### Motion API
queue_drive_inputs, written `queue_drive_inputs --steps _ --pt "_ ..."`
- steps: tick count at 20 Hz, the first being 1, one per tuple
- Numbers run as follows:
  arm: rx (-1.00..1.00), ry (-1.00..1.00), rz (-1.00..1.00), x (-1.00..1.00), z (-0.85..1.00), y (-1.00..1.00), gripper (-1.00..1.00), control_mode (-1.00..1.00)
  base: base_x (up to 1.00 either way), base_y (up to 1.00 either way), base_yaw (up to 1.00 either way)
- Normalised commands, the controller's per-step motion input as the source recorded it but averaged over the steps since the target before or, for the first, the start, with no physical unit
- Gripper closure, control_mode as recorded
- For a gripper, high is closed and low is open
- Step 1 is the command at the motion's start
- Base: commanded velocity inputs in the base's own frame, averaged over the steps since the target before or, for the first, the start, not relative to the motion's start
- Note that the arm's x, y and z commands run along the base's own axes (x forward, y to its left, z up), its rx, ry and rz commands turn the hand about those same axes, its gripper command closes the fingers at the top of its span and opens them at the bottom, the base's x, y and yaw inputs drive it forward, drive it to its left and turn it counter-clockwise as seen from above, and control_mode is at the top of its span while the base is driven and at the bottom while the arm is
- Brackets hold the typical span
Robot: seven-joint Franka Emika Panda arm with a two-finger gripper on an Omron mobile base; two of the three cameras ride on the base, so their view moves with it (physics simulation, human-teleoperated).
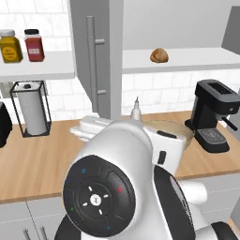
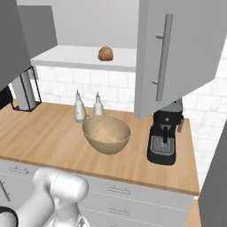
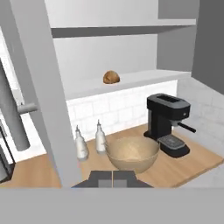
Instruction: Open the cabinet, pick up the bread from the cabinet and place it in the basket. Then move the basket to the dining counter.
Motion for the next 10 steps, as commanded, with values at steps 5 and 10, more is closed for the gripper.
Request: queue_drive_inputs --steps 5,10 --pt "0.21 0.00 0.00 0.79 -1.00 -0.97 1.00 -1.00 0.00 0.00 0.00" --pt "0.30 0.01 0.06 1.00 -0.87 -0.79 1.00 -1.00 0.00 0.00 0.00"
